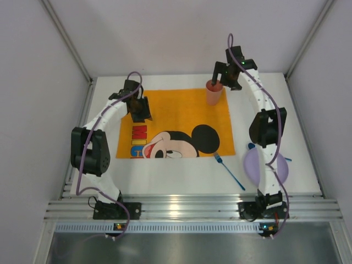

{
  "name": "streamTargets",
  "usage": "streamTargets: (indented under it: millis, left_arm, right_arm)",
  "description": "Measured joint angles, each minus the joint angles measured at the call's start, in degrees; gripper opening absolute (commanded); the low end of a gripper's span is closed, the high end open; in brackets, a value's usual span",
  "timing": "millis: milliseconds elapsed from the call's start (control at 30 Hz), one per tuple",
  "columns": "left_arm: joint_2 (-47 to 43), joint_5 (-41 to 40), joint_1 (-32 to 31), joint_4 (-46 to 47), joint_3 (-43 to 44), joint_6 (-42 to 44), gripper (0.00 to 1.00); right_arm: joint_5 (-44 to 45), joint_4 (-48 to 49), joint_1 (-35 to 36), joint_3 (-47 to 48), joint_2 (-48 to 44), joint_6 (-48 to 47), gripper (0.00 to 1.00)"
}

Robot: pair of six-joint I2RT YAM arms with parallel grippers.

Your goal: Set the dinner table for one person

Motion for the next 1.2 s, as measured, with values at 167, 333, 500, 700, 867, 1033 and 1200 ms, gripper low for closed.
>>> streamTargets:
  millis: [167, 333, 500, 700, 867, 1033, 1200]
  left_arm:
    - [-0.02, -0.09, -0.44, 1.01, -1.86, -1.62, 0.54]
    - [-0.31, -0.66, -3.17, 1.75, -5.2, -2.86, 0.61]
    - [-3.17, 2.08, -5.88, 3.3, -9.16, -2.51, 0.98]
    - [-10.84, 1.16, -7.13, 3.91, -15.08, -2.4, 0.98]
    - [-23.12, -5.25, -7.65, 7.93, -18.25, -2.36, 0.98]
    - [-39.71, -7.58, -2.19, 16.46, -29.57, -12.0, 0.98]
    - [-40.76, -6.82, -2.19, 14.58, -29.79, -15.91, 0.93]
  right_arm:
    - [1.25, 2.45, 0.0, -10.05, -11.52, -0.52, 1.0]
    - [1.55, 4.96, 0.0, -30.16, -33.29, -1.22, 1.0]
    - [-1.64, 6.47, 2.97, -54.93, -53.29, -0.52, 1.0]
    - [-8.74, 7.48, 7.91, -80.96, -64.63, 2.58, 1.0]
    - [-10.62, 9.55, 8.0, -90.2, -65.48, 2.84, 1.0]
    - [-11.34, 11.91, 8.39, -91.43, -61.51, 1.31, 0.96]
    - [-11.21, 14.58, 8.55, -91.45, -59.47, -0.63, 0.88]
